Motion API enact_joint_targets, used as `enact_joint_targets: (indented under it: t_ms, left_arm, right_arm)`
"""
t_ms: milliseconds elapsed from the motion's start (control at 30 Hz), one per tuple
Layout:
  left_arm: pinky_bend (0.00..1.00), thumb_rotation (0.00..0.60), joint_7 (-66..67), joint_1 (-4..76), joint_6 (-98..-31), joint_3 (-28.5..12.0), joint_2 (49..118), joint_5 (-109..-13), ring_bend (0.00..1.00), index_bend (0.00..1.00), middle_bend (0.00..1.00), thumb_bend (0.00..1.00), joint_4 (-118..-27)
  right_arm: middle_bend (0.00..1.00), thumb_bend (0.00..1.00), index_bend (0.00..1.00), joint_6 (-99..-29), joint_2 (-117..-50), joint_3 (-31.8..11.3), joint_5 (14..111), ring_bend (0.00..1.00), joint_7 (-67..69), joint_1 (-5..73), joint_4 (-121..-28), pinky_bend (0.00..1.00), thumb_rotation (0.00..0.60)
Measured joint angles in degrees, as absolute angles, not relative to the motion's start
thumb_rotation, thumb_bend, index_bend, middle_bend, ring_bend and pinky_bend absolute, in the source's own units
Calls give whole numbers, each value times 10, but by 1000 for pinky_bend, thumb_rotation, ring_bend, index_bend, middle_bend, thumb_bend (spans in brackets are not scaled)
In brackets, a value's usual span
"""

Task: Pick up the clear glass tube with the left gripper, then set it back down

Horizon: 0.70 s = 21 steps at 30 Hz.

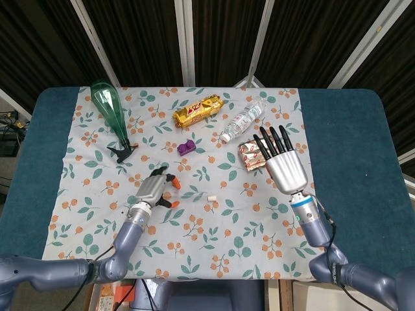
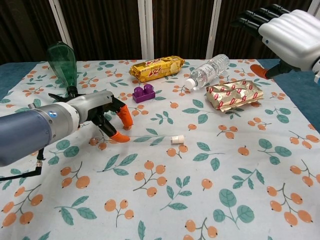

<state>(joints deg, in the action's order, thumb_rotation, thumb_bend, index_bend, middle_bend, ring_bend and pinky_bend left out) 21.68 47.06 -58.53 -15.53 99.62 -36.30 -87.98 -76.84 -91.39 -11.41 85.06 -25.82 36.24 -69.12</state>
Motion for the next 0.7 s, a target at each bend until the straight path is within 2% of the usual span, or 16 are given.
enact_joint_targets:
  t_ms: [100,200,300,367,467,500,700]
  left_arm:
    - [0,600,212,466,-594,-166,987,-358,36,437,295,272,-890]
    - [0,600,196,457,-606,-176,974,-364,25,421,260,270,-904]
    - [0,600,178,443,-616,-181,955,-381,12,355,203,268,-923]
    - [0,600,168,434,-620,-180,942,-394,3,259,160,251,-936]
    - [0,600,155,418,-626,-174,916,-420,0,36,105,201,-957]
    - [0,600,150,410,-628,-169,904,-432,0,9,94,191,-966]
    - [0,600,142,368,-649,-129,828,-504,0,0,67,180,-1007]
  right_arm:
    - [20,436,63,-770,-909,-117,845,0,-256,358,-704,0,600]
    - [20,332,62,-773,-902,-122,833,0,-250,350,-727,0,600]
    - [18,293,23,-776,-893,-128,812,0,-236,338,-757,0,600]
    - [9,282,3,-776,-887,-132,796,0,-223,328,-780,0,600]
    - [0,264,0,-777,-872,-137,766,0,-200,308,-826,0,600]
    - [0,257,0,-777,-864,-138,753,0,-190,298,-847,0,600]
    - [0,246,0,-770,-789,-124,702,0,-143,238,-956,0,600]
